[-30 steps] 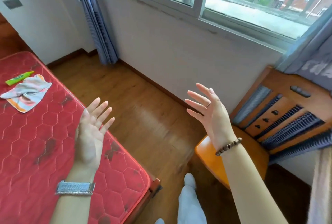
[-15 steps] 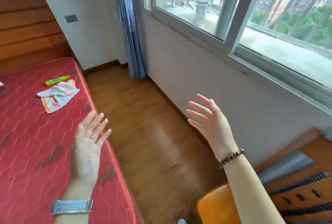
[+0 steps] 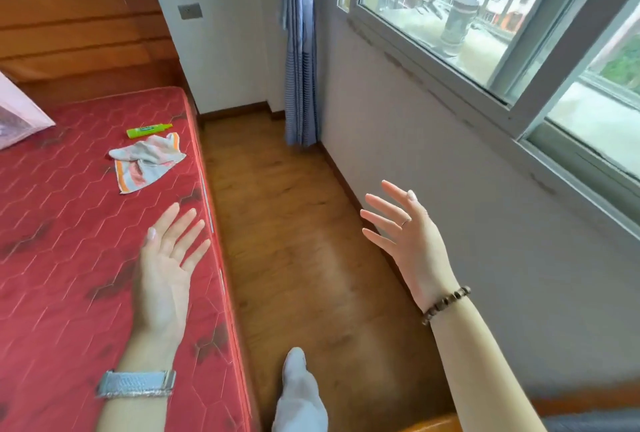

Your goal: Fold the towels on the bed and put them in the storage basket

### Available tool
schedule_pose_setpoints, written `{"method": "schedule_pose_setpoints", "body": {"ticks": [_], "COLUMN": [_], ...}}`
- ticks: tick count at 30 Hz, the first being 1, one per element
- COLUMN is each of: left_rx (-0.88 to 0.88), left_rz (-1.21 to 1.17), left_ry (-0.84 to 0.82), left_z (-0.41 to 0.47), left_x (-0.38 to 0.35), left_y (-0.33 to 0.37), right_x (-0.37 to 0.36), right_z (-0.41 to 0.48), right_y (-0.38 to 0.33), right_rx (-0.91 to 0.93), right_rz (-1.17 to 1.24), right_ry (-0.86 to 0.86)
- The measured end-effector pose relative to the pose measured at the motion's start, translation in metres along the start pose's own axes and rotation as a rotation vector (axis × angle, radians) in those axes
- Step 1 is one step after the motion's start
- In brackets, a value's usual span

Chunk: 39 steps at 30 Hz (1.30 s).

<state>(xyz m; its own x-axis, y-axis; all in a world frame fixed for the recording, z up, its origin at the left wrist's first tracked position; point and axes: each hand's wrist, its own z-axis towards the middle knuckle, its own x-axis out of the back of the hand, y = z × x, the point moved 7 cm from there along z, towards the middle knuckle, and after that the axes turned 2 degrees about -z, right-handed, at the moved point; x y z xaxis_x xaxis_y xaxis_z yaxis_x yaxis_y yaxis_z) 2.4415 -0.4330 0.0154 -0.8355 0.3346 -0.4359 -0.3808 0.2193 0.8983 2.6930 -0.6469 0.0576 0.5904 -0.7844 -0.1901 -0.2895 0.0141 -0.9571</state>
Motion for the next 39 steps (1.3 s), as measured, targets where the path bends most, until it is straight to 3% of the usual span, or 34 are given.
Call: {"method": "schedule_pose_setpoints", "body": {"ticks": [7, 18, 30, 39], "left_rx": [-0.058, -0.092, -0.092, -0.12], "left_rz": [0.119, 0.083, 0.032, 0.068], "left_ry": [0.031, 0.064, 0.169, 0.269], "left_z": [0.09, 0.211, 0.301, 0.405], "left_x": [0.005, 0.004, 0.008, -0.015], "left_y": [0.022, 0.058, 0.049, 0.035], "right_x": [-0.067, -0.152, -0.229, -0.276], "right_z": [0.101, 0.208, 0.32, 0.455], "right_y": [-0.01, -0.027, -0.025, -0.033], "right_rx": [-0.026, -0.01, -0.013, -0.042], "right_rz": [0.02, 0.0, -0.019, -0.044], "right_ry": [-0.073, -0.147, -0.331, -0.454]}}
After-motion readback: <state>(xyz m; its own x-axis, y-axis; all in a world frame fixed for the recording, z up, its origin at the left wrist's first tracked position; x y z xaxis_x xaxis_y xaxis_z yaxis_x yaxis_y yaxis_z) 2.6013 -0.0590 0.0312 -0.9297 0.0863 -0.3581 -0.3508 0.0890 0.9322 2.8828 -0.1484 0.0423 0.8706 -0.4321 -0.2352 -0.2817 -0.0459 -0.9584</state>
